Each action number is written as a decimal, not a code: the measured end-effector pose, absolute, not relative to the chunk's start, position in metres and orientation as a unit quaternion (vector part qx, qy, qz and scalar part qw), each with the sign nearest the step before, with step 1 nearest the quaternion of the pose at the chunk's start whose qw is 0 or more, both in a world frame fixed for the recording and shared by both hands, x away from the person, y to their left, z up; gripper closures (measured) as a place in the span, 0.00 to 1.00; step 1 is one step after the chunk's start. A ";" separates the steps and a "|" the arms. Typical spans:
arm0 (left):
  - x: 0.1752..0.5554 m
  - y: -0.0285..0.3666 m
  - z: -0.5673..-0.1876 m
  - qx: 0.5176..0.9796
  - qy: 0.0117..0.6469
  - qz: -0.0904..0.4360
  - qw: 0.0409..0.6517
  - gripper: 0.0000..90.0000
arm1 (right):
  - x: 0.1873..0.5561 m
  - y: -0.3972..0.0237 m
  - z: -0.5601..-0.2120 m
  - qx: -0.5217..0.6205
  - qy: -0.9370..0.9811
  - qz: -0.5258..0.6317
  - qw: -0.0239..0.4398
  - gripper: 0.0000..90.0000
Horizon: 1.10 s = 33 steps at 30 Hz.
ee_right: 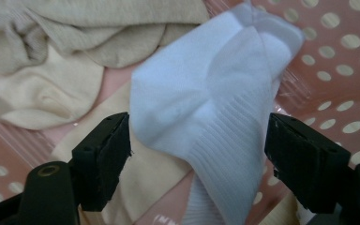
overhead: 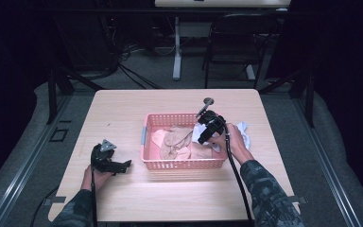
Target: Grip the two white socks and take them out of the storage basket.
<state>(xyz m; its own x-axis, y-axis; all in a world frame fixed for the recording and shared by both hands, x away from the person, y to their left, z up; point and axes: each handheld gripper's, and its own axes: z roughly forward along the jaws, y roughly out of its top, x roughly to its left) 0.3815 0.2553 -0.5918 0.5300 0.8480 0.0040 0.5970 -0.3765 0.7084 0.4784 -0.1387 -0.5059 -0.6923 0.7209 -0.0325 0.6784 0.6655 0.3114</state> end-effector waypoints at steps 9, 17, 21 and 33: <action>0.382 0.255 -0.592 0.808 0.447 0.187 0.335 0.00 | 0.484 -0.133 -0.520 0.389 0.912 0.090 0.091 0.34; 0.382 0.255 -0.592 0.808 0.447 0.187 0.335 0.00 | 0.485 -0.134 -0.523 0.399 0.908 0.069 0.110 0.72; 0.382 0.255 -0.592 0.808 0.447 0.187 0.335 0.00 | 0.485 -0.137 -0.521 0.403 0.906 0.081 0.102 0.91; 0.382 0.255 -0.592 0.808 0.447 0.187 0.335 0.00 | 0.472 -0.152 -0.471 0.409 0.886 0.197 0.088 0.94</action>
